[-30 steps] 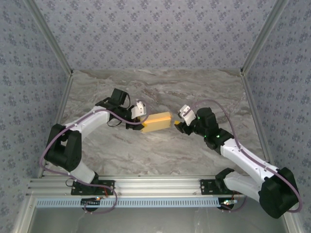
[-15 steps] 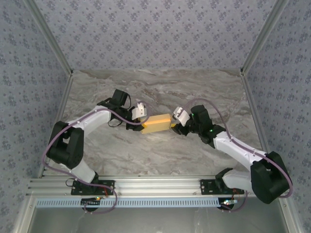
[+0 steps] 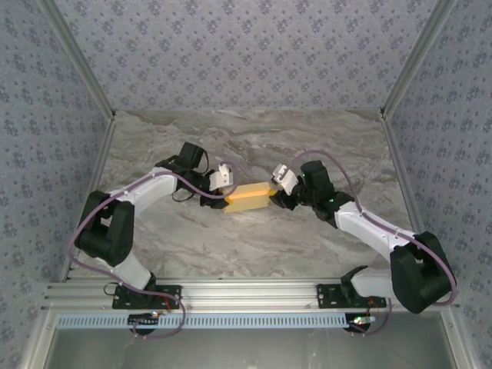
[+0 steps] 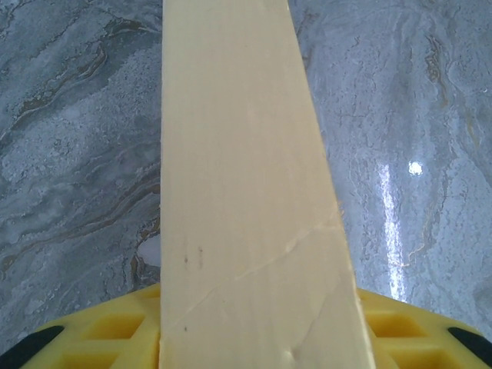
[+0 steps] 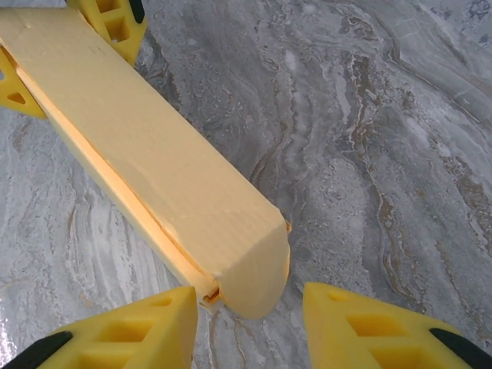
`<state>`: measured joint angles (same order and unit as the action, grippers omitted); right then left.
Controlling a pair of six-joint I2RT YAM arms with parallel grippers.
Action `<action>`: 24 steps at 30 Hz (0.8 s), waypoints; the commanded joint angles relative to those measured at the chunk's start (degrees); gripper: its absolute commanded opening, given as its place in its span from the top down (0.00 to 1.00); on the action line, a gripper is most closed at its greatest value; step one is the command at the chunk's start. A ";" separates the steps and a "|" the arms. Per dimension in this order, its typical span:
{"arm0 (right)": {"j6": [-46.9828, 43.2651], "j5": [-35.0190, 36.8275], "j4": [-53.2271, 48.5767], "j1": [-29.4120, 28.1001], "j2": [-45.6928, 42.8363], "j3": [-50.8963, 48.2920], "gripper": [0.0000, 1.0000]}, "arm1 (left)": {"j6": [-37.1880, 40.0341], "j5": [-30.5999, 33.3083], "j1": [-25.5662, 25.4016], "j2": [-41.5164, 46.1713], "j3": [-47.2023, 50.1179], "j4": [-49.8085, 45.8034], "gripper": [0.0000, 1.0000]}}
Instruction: Fold the paper box
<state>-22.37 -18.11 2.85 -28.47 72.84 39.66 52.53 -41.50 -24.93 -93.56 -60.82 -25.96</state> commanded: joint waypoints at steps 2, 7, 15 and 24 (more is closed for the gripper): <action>-0.11 -0.88 0.98 0.21 0.63 2.28 0.58 | 1.80 -1.01 -0.73 -0.48 -0.25 -1.12 0.54; 0.74 -0.38 0.80 0.13 1.62 3.54 0.66 | 1.87 -0.27 -1.08 -1.05 -0.53 -1.29 0.54; 3.21 0.77 -1.55 0.02 2.24 5.14 0.78 | 1.21 1.49 -1.52 -2.07 -1.07 -1.43 0.52; 8.55 1.87 -9.26 0.75 0.13 5.95 0.64 | -1.29 3.24 -1.56 -2.23 -0.98 0.35 0.55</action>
<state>-16.34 -16.69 -1.69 -28.16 74.61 43.75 51.96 -38.28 -26.26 -95.04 -60.82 -25.52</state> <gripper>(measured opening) 0.351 0.450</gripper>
